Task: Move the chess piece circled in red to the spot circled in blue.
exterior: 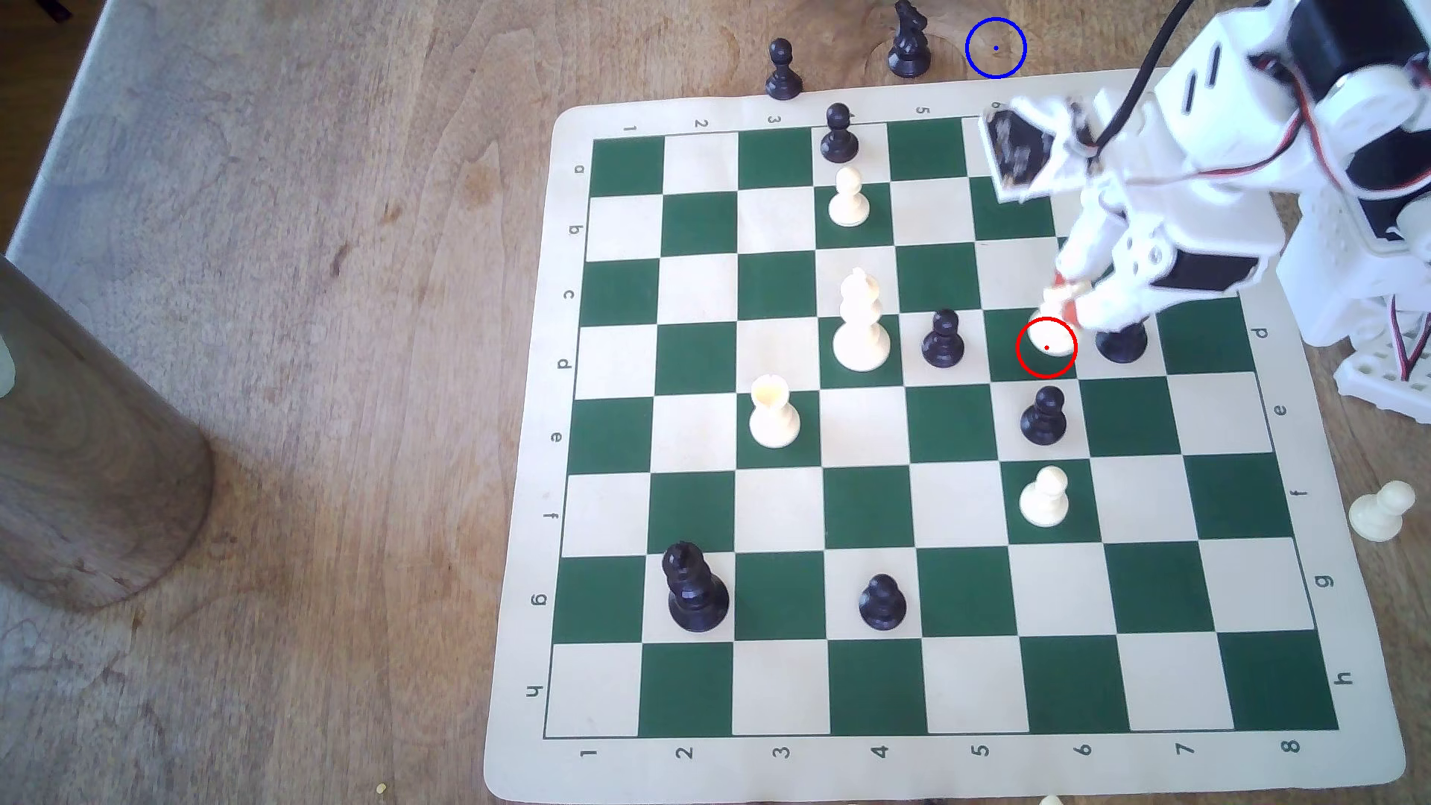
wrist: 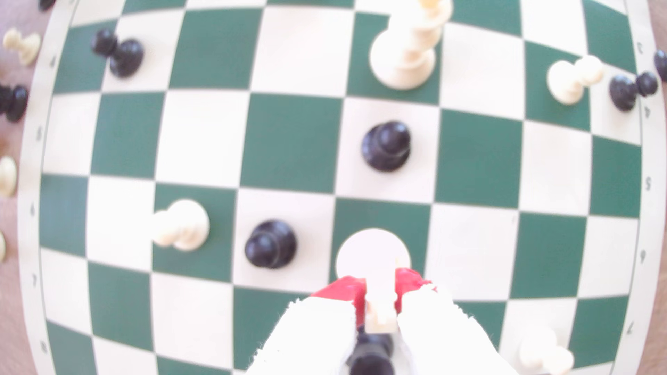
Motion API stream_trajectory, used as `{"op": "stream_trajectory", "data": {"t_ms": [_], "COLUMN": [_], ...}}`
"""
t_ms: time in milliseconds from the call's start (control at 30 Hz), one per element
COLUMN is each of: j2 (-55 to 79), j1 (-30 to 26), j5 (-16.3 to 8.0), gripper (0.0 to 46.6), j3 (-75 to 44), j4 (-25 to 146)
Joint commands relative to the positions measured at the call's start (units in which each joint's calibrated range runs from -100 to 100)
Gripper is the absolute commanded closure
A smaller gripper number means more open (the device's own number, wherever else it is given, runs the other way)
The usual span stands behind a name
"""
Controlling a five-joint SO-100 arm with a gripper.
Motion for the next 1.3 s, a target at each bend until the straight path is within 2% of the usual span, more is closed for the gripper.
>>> {"op": "stream_trajectory", "data": {"t_ms": [0,100,233,400,433,600,867,1000,1267], "j2": [-4.61,-4.78,-3.51,-1.81,0.31,10.16,30.28,38.26,46.24], "j1": [3.53,7.21,16.60,24.97,28.02,35.84,42.72,43.66,42.33], "j5": [-0.68,-0.20,2.25,4.40,5.08,7.03,7.72,7.37,5.76], "gripper": [46.4,46.4,46.3,46.3,46.3,46.2,46.2,46.2,46.2], "j3": [-11.42,-15.32,-19.40,-19.58,-19.95,-21.31,-30.83,-34.82,-35.45], "j4": [3.16,4.31,5.12,3.24,1.85,-3.56,-10.27,-12.07,-17.40]}}
